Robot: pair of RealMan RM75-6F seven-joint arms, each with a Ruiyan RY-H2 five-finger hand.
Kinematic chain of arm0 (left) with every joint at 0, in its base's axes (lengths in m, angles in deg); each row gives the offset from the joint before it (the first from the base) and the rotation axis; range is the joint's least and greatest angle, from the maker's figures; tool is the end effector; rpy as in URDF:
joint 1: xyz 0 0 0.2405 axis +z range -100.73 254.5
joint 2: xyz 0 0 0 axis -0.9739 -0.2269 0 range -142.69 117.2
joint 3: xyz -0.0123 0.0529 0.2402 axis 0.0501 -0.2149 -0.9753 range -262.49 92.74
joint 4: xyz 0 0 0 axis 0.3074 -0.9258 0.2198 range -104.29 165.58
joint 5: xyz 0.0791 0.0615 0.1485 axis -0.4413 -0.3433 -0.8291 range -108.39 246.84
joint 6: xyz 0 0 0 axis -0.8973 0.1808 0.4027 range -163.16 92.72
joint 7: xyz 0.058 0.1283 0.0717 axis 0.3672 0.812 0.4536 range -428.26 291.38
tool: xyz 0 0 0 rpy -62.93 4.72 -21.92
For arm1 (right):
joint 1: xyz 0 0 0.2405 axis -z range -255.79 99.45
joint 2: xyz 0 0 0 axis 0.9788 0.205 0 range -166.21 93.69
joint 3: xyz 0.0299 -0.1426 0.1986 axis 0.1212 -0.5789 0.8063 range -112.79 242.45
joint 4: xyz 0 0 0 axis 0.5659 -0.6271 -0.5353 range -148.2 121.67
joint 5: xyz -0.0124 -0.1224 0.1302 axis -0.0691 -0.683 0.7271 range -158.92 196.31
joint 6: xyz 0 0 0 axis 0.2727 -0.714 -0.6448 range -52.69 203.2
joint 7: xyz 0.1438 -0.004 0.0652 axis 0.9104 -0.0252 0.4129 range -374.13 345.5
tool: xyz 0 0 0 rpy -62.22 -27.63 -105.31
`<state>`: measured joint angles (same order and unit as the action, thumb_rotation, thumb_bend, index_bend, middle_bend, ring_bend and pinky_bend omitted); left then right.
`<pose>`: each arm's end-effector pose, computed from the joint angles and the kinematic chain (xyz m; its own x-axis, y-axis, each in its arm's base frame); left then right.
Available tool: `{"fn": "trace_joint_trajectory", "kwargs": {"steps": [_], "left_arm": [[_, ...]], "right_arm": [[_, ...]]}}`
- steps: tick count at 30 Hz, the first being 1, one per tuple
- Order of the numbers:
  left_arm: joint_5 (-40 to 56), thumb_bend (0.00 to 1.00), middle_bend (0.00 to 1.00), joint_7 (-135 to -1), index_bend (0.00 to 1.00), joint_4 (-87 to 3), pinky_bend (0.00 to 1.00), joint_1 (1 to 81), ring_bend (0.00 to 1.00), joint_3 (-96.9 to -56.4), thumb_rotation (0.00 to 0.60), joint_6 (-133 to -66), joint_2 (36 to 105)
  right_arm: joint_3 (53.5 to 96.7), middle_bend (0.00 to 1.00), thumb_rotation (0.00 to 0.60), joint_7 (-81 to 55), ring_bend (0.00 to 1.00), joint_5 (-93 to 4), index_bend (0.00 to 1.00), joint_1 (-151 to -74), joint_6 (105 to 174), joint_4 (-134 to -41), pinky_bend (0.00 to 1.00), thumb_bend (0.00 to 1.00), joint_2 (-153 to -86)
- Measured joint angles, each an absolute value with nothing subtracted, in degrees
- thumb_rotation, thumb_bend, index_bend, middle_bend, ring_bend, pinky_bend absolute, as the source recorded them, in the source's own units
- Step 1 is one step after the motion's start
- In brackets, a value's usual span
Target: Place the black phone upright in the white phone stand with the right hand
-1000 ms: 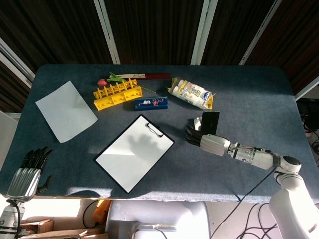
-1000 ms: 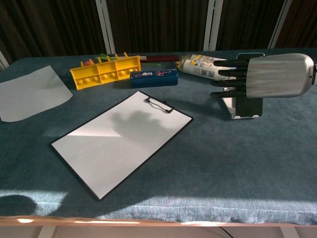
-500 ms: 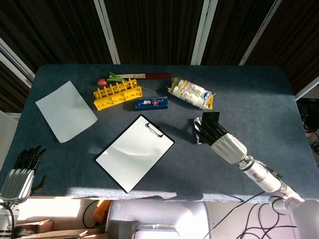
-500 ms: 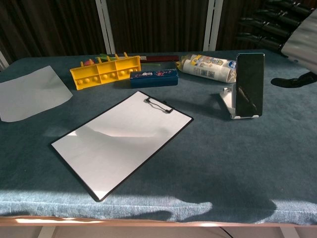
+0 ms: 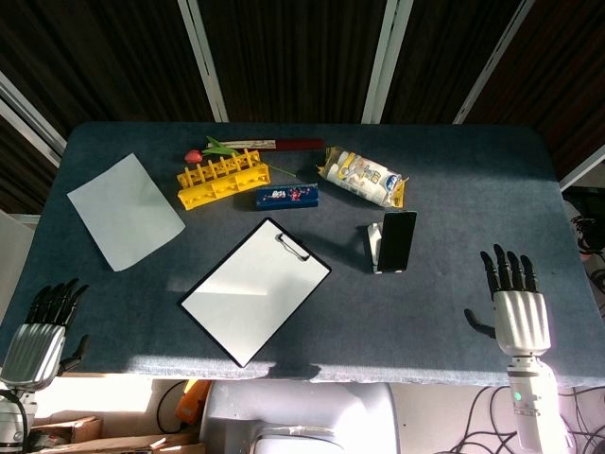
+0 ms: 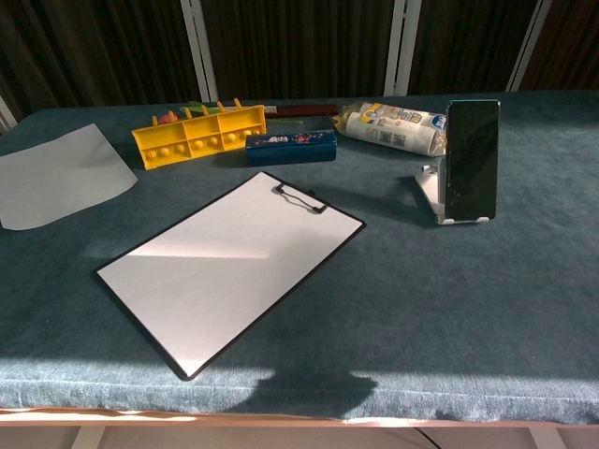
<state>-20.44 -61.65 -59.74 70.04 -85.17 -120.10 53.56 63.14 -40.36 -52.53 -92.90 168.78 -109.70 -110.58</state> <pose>-0.2823 0.1914 0.1616 0.5069 0.0343 0.8613 0.8587 -0.1085 -0.5010 -0.2687 -0.2195 0.1439 0.5819 0.0323 0.8126 -0.8107 0.1017 0.5765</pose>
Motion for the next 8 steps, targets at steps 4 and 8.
{"fn": "trace_joint_trajectory", "kwargs": {"steps": [4, 8], "left_arm": [[-20.99, 0.39, 0.0, -61.98, 0.0, -59.52, 0.05, 70.37, 0.0, -85.14, 0.6, -121.06, 53.61], [-21.71, 0.39, 0.0, -62.62, 0.0, -58.99, 0.04, 70.6, 0.0, -85.09, 0.6, -121.89, 53.7]], "right_arm": [[65.03, 0.0, 0.6, -38.38, 0.0, -48.89, 0.0, -89.61, 165.91, -106.19, 0.0, 0.34, -107.77], [66.11, 0.0, 0.6, -37.9, 0.0, -48.61, 0.0, -88.08, 163.45, -105.8, 0.0, 0.34, -106.63]]}}
